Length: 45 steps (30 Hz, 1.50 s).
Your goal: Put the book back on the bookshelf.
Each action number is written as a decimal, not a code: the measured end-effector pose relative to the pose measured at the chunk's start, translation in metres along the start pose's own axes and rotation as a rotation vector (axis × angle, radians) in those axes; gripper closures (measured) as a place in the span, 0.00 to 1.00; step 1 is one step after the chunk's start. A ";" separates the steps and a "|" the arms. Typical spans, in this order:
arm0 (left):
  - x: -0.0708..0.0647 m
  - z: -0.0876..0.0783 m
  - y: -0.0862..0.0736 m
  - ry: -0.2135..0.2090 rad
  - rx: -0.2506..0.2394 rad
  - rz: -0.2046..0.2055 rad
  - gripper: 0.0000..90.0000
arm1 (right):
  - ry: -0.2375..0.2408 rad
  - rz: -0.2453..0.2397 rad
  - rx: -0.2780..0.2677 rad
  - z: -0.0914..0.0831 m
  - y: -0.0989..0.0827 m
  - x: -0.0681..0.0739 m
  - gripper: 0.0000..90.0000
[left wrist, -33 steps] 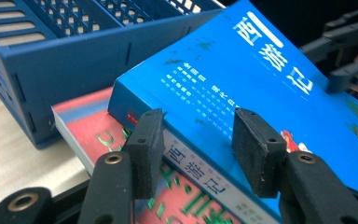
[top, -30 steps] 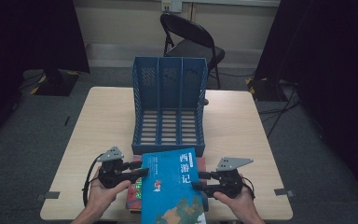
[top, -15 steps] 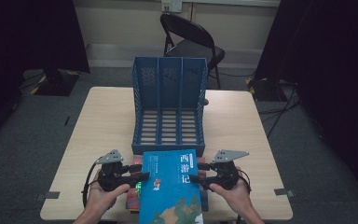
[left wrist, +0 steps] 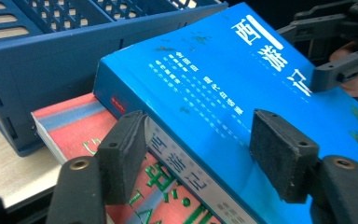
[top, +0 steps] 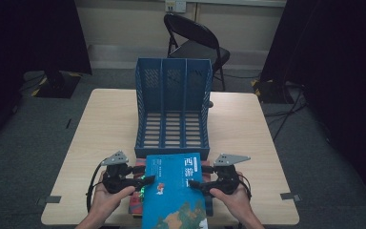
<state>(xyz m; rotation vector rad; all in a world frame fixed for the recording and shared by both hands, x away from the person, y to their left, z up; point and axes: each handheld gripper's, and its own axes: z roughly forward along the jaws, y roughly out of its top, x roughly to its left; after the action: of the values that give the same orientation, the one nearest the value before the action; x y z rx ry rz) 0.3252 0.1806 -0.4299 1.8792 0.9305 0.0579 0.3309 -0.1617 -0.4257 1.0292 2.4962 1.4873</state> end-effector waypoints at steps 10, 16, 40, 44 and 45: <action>-0.004 -0.001 -0.002 0.026 -0.020 0.022 0.41 | 0.017 -0.003 0.010 0.001 0.002 -0.004 0.24; -0.004 0.000 -0.003 0.023 -0.026 0.019 0.41 | 0.014 -0.012 -0.043 -0.009 0.006 -0.001 0.45; -0.003 -0.001 -0.004 0.017 -0.031 0.011 0.41 | 0.020 0.041 -0.001 -0.004 -0.007 0.005 0.26; -0.003 -0.001 -0.003 0.016 -0.028 0.011 0.41 | 0.018 0.046 -0.019 -0.006 -0.007 0.004 0.33; -0.002 -0.001 -0.003 0.013 -0.026 0.010 0.41 | 0.014 0.048 -0.033 -0.008 -0.007 0.004 0.37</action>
<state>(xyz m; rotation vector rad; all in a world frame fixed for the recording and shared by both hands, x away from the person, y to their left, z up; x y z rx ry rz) 0.3216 0.1804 -0.4313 1.8615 0.9249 0.0874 0.3215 -0.1679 -0.4259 1.0847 2.4641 1.5483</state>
